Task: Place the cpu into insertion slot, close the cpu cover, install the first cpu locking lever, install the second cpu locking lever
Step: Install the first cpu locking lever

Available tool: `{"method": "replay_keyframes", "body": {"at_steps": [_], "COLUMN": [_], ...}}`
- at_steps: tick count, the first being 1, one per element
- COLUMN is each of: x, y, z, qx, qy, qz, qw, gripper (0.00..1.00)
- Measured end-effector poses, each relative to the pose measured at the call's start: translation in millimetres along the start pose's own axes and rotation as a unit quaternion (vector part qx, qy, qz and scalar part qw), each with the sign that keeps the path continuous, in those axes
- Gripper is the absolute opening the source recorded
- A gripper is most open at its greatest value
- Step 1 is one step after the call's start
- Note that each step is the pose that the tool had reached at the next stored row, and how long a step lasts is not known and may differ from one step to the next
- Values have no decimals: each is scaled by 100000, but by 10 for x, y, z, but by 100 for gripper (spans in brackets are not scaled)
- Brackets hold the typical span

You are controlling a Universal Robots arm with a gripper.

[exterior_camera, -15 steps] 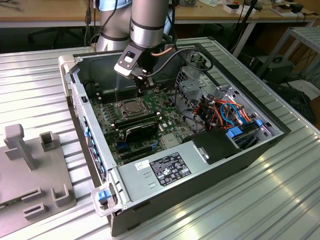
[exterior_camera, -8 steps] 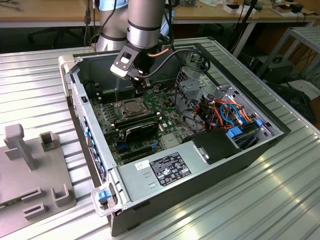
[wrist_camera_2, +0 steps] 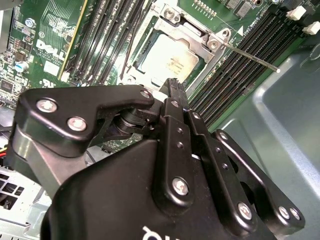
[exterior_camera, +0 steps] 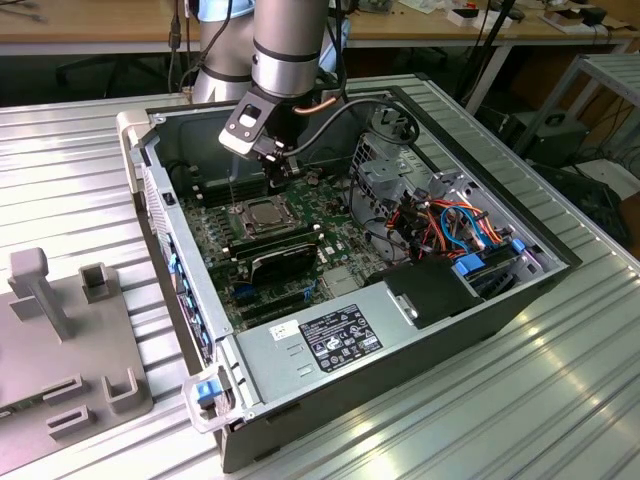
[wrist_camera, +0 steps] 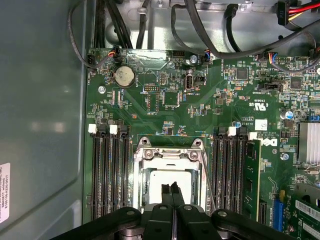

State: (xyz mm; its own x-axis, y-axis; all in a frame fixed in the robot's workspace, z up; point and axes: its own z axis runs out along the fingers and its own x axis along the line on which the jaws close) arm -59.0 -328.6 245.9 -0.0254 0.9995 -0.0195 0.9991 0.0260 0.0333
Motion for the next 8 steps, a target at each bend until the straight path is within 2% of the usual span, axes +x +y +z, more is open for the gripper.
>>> {"method": "replay_keyframes", "body": {"at_steps": [6, 8], "x": [0, 1], "y": [0, -27], "z": [0, 2], "qx": [0, -2], "qy": [5, 12], "qz": [-1, 3], "qw": [100000, 100000], "gripper": [11, 11]}}
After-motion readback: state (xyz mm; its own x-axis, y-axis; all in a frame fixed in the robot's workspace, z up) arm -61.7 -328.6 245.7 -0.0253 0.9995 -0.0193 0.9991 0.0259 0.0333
